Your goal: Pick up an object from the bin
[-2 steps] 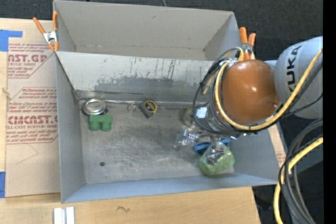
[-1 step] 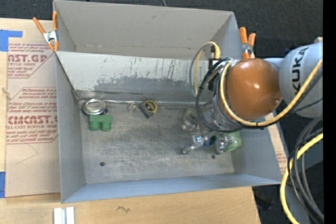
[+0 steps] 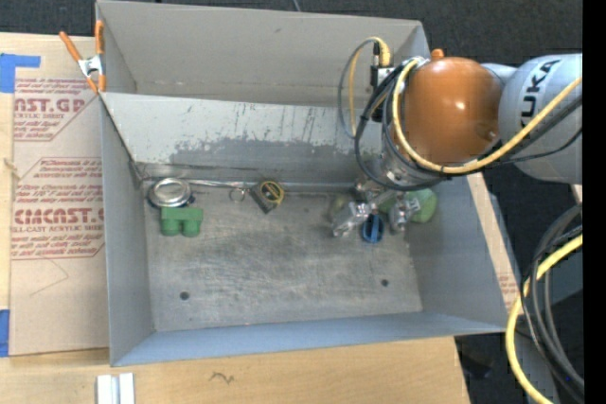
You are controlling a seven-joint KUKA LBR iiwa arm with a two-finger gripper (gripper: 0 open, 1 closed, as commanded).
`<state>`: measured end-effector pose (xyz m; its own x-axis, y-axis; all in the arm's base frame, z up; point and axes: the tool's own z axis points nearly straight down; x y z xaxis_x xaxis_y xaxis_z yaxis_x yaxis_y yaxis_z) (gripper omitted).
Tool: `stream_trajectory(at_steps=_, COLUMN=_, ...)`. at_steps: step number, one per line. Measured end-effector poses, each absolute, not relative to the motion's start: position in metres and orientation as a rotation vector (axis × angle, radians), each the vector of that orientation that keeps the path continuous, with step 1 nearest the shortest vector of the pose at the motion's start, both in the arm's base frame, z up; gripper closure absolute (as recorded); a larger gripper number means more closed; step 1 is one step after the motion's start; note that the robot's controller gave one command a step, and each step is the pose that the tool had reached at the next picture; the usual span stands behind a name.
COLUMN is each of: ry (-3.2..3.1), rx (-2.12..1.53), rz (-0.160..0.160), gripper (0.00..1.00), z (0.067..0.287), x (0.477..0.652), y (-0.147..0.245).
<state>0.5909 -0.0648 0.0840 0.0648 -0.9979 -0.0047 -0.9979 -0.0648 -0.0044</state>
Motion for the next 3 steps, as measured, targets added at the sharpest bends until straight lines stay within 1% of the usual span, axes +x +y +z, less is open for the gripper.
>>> stream_trajectory(at_steps=1, ry=2.148, rx=-2.29, rz=0.005, gripper=1.0, z=0.083, x=0.588, y=-0.066)
stream_trajectory(at_steps=2, ry=1.882, rx=-2.508, rz=-0.004, gripper=1.0, z=0.198, x=0.585, y=-0.042)
stream_trajectory(at_steps=3, ry=1.863, rx=-2.521, rz=-0.008, gripper=1.0, z=0.336, x=0.576, y=-0.036)
